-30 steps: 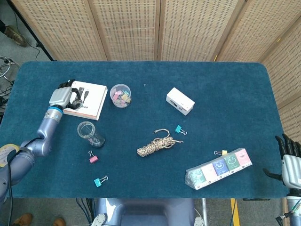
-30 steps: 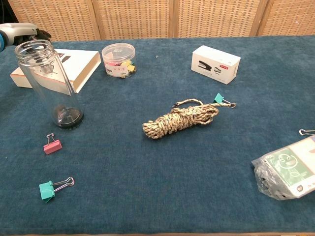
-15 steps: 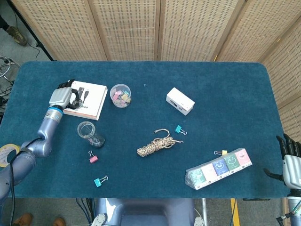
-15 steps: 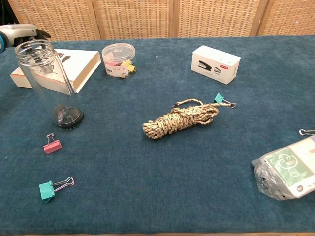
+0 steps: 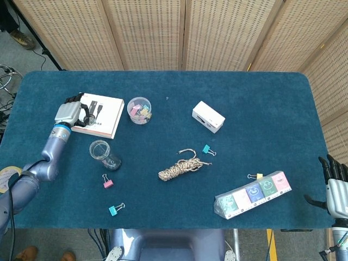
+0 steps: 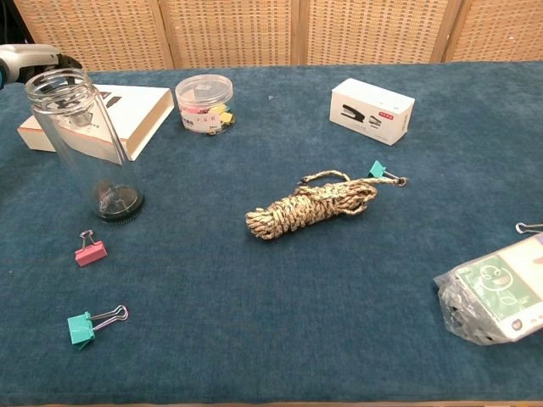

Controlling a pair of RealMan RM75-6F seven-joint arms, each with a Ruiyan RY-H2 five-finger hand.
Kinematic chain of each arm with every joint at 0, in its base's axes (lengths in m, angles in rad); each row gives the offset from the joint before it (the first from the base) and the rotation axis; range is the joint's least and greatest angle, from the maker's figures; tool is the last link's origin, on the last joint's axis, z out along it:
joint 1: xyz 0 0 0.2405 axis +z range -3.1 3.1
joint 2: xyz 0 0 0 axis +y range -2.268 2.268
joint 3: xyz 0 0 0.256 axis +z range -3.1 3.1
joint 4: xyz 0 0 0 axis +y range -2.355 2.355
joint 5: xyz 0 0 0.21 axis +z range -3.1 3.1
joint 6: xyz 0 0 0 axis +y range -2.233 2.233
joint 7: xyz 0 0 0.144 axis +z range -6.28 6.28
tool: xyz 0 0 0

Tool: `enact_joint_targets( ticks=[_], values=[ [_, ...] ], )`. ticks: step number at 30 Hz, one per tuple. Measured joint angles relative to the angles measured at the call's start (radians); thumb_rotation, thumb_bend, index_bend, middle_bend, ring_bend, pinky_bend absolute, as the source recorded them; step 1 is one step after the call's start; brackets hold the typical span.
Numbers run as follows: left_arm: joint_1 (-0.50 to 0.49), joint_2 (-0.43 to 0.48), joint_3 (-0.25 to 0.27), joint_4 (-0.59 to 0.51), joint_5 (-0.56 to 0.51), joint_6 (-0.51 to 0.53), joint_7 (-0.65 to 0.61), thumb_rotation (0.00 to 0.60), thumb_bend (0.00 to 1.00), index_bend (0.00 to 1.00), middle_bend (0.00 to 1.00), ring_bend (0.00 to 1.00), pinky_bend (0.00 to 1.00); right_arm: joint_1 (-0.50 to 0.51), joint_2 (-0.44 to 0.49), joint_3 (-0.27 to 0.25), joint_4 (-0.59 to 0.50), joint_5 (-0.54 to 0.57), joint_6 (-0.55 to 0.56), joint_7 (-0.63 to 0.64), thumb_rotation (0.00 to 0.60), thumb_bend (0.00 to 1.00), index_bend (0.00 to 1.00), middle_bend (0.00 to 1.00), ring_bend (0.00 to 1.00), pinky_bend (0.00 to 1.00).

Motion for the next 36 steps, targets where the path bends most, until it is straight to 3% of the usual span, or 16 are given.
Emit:
enact_joint_targets(
  ticks=[6,15,21,27,36],
  values=[
    [0.01,0.021,0.0,-0.031,-0.002,0.016,0.012,0.6,0.55,0.64,0.0,0.0,0.0,0.0,0.001,-0.002,-0.002,-0.002,-0.001,0.001,0.6,0.0,0.0,0.0,0.0,0.0],
    [0.025,0.059,-0.004,-0.092,-0.006,0.049,0.018,0.6,0.55,0.64,0.0,0.0,0.0,0.001,0.002,-0.003,-0.005,-0.002,-0.004,0.003,0.6,0.0,0.0,0.0,0.0,0.0],
    [0.045,0.116,-0.006,-0.196,0.013,0.102,0.015,0.6,0.56,0.64,0.0,0.0,0.0,0.003,0.001,-0.004,-0.007,-0.004,-0.005,0.002,0.6,0.0,0.0,0.0,0.0,0.0],
    [0.076,0.22,-0.009,-0.375,0.03,0.169,0.028,0.6,0.56,0.64,0.0,0.0,0.0,0.003,0.0,-0.007,-0.012,-0.01,-0.003,-0.002,0.6,0.0,0.0,0.0,0.0,0.0],
    [0.14,0.452,-0.025,-0.753,0.051,0.285,0.065,0.6,0.55,0.64,0.0,0.0,0.0,-0.001,-0.003,-0.019,-0.026,-0.027,0.005,-0.013,0.6,0.0,0.0,0.0,0.0,0.0]
  ],
)
